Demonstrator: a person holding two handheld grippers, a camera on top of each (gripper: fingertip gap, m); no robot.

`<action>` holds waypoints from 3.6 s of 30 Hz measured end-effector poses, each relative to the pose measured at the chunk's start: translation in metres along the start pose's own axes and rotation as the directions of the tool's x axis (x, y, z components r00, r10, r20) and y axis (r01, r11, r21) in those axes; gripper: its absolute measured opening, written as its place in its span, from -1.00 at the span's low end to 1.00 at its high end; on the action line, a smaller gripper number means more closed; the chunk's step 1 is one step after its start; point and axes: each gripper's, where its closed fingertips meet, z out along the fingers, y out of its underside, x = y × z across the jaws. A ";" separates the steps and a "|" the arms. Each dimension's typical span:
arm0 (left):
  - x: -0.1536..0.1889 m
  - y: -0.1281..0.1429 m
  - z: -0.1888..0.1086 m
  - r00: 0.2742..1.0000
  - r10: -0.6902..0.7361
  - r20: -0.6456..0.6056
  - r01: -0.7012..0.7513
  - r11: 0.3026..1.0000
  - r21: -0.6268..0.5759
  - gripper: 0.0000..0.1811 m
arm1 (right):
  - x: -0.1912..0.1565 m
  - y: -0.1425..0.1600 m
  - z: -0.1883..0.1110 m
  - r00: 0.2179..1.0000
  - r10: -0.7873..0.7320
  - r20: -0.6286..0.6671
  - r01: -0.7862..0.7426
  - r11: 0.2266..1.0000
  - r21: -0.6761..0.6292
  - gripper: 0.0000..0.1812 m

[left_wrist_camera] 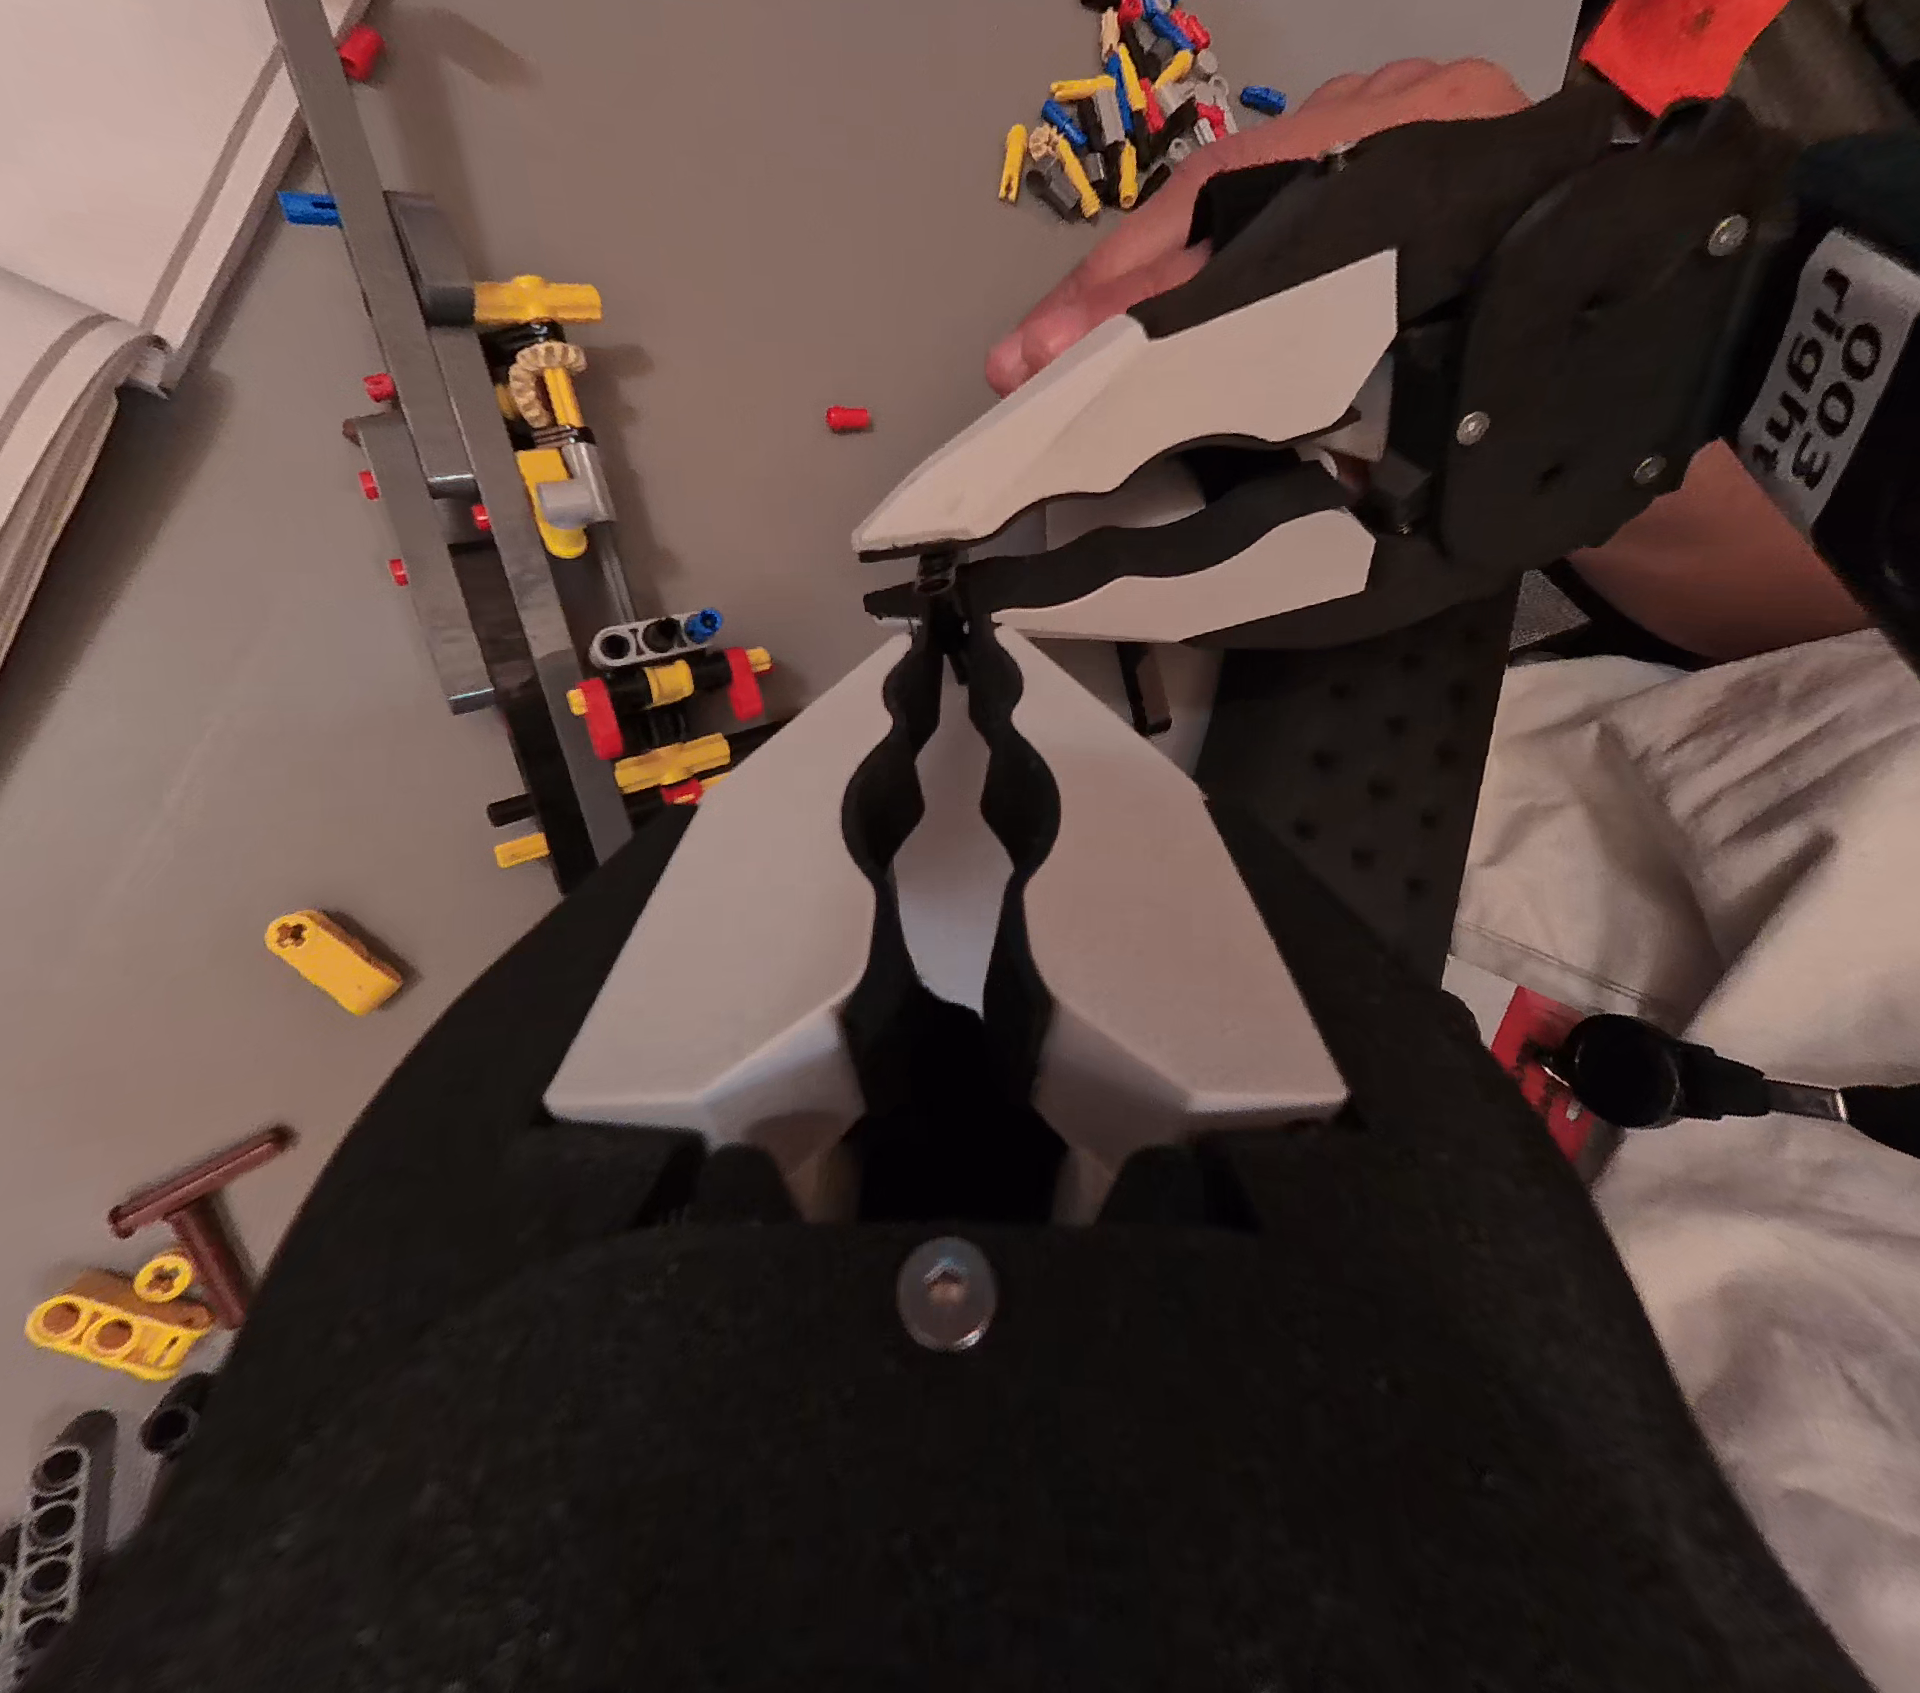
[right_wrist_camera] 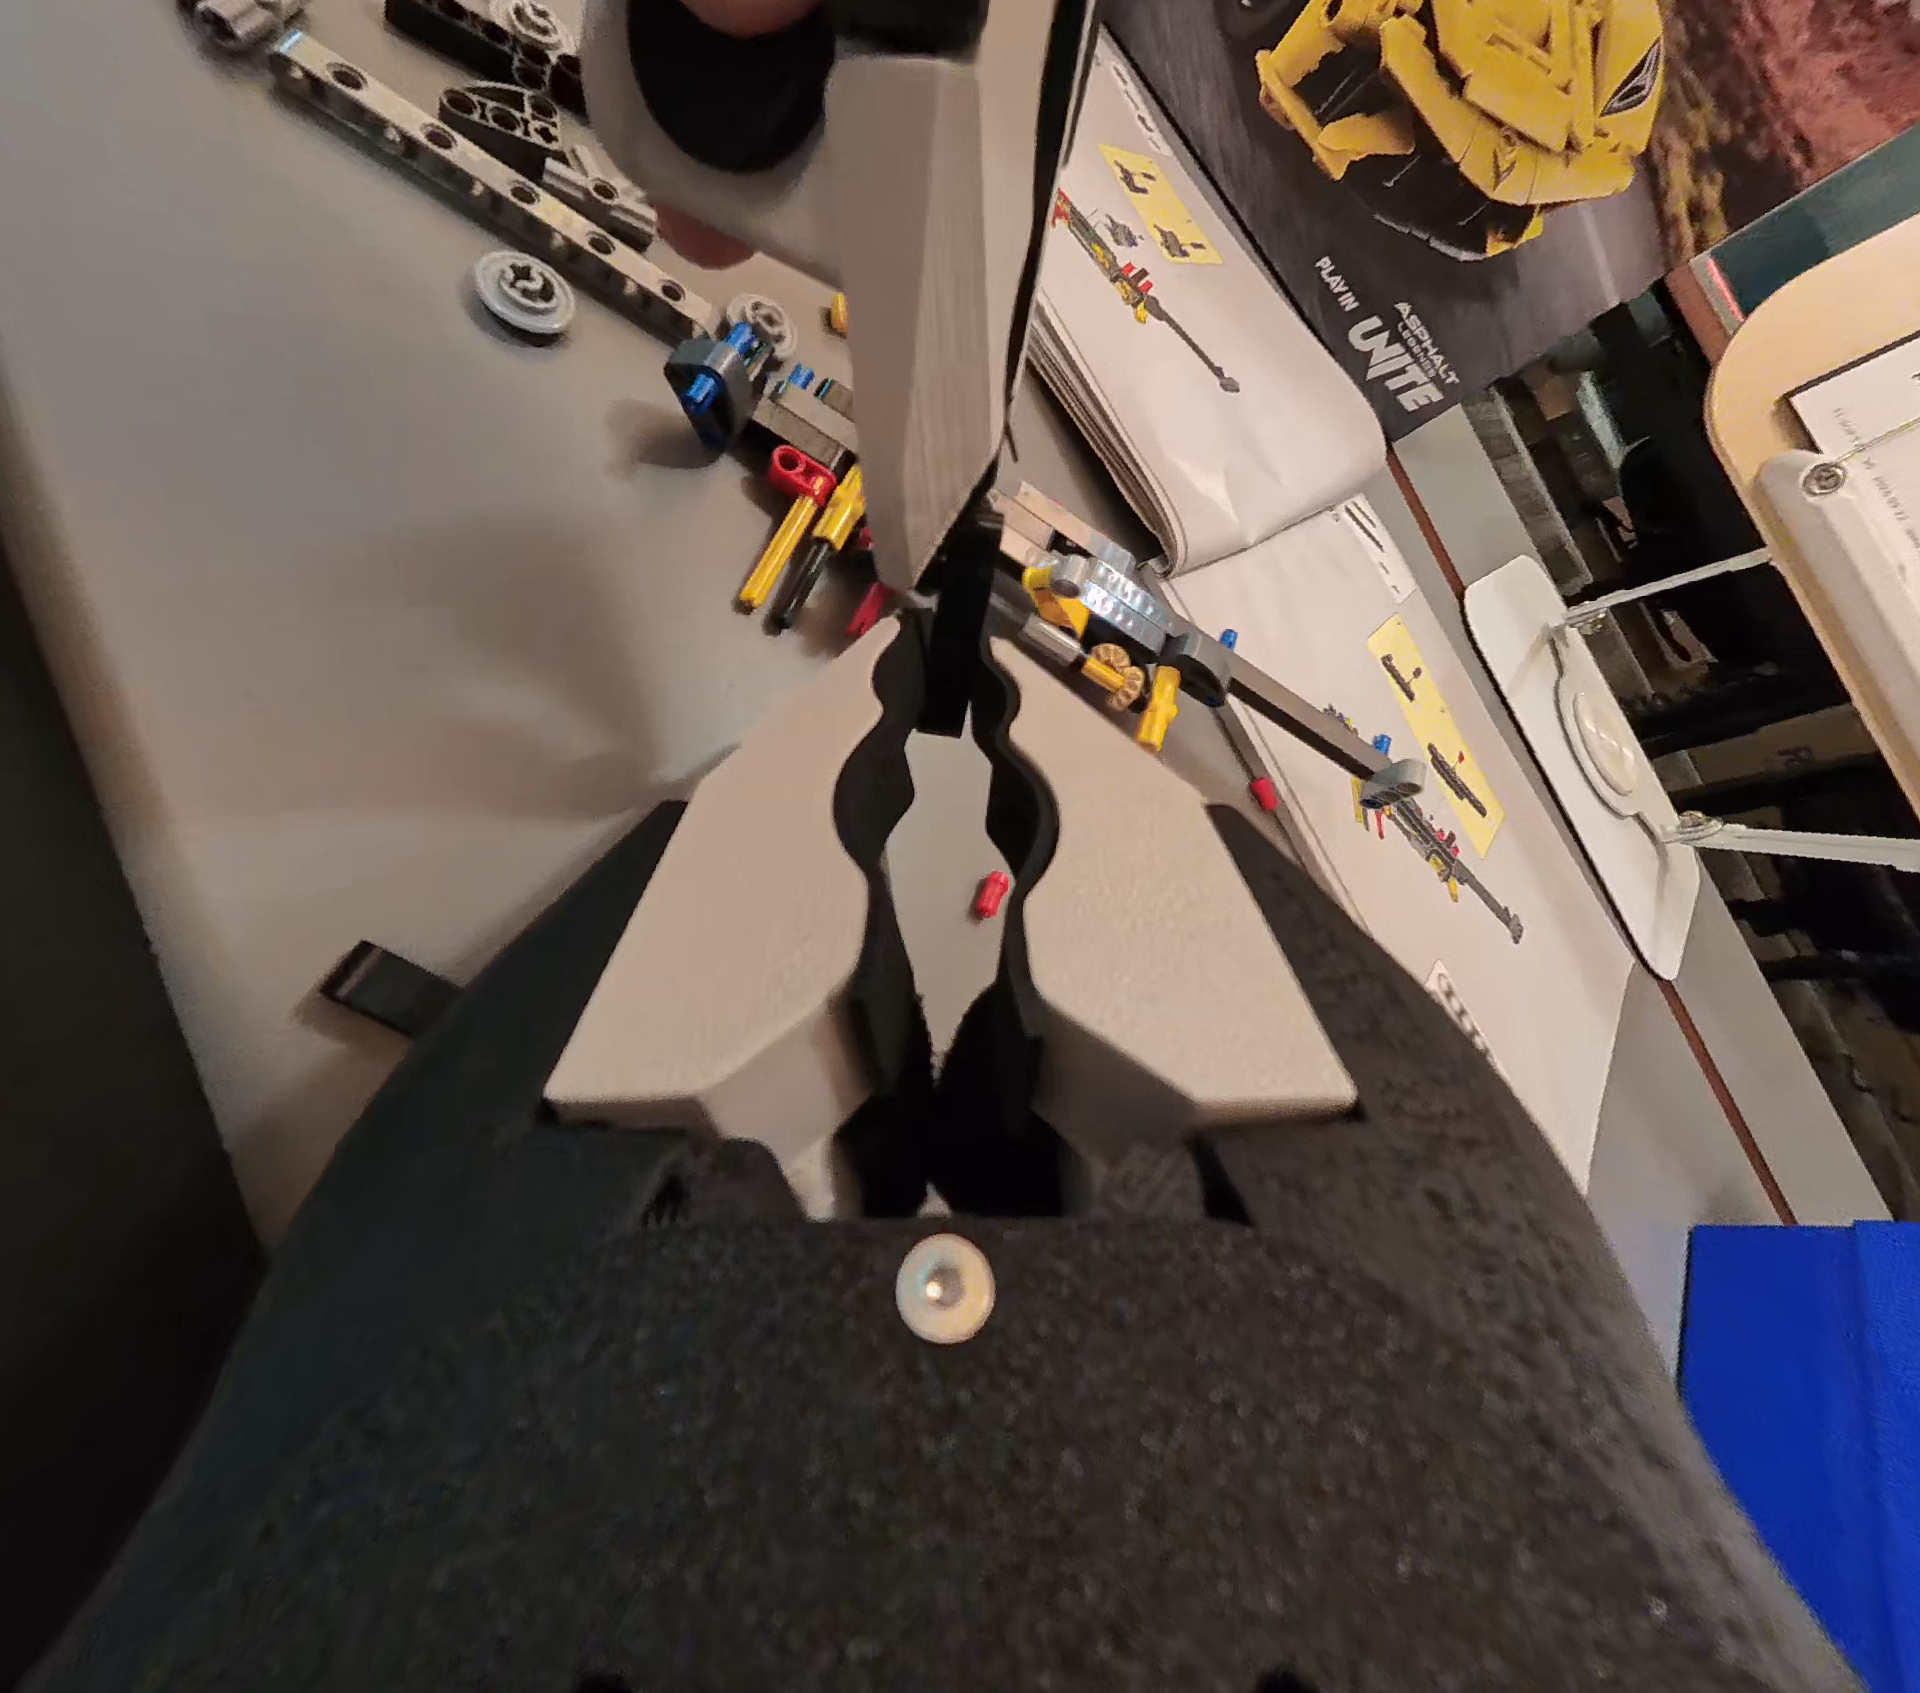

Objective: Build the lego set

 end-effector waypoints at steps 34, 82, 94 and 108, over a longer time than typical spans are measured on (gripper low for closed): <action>0.009 0.018 0.014 0.993 0.012 -0.118 -0.018 0.999 -0.051 -0.96 | -0.029 -0.008 -0.003 0.980 0.069 0.186 -0.082 0.995 0.060 -0.73; -0.005 0.019 0.014 0.987 -0.112 -0.114 0.129 0.980 0.154 -0.96 | -0.029 0.006 0.001 0.915 0.287 0.283 -0.287 0.957 -0.043 -0.80; -0.009 0.026 0.010 0.999 0.040 -0.034 -0.036 0.993 0.111 -0.96 | -0.028 0.015 0.001 0.903 0.306 0.301 -0.295 0.952 -0.084 -0.93; 0.027 0.041 0.008 0.930 0.353 -0.105 -0.336 0.930 0.149 -0.96 | -0.051 0.024 -0.037 0.728 0.219 0.650 -0.047 0.961 -0.271 -0.93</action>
